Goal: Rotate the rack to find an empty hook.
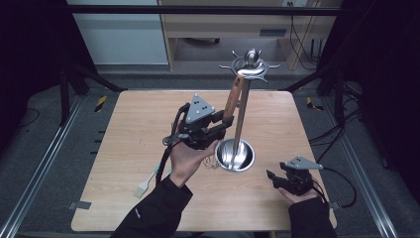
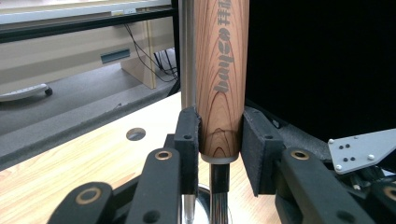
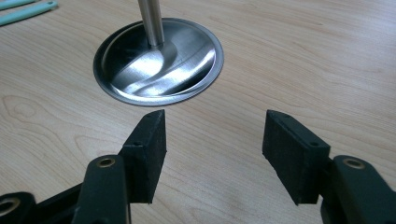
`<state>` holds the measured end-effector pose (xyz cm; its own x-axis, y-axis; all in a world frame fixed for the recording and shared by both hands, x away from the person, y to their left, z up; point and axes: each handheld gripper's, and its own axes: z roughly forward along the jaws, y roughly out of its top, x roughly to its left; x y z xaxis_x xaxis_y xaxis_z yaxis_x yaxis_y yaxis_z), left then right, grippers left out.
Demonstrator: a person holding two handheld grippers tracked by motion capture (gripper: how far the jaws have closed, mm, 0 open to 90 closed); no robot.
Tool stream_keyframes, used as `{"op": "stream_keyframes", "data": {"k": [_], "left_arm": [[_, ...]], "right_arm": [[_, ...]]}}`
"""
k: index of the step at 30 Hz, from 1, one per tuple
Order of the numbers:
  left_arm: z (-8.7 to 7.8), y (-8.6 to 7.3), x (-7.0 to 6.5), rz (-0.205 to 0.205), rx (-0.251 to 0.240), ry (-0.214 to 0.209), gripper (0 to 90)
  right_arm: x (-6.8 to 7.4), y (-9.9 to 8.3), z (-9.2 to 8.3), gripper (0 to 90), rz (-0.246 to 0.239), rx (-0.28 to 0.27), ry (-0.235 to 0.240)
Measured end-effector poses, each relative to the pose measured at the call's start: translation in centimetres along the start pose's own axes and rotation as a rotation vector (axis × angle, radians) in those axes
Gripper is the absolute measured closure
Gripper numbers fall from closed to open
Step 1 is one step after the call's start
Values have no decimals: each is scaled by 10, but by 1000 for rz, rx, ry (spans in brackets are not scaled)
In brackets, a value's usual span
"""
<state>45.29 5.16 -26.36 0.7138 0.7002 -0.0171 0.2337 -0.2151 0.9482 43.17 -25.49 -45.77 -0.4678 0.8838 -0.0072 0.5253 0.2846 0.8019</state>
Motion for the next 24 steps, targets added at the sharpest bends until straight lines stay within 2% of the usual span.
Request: {"op": "stream_keyframes", "data": {"k": [6, 24], "left_arm": [[3, -3, 0, -1, -13, 10, 689], [12, -10, 3, 6, -44, 4, 687]], "right_arm": [[0, 0, 0, 398, -3, -1, -1], [0, 0, 1, 396, -1, 0, -1]]}}
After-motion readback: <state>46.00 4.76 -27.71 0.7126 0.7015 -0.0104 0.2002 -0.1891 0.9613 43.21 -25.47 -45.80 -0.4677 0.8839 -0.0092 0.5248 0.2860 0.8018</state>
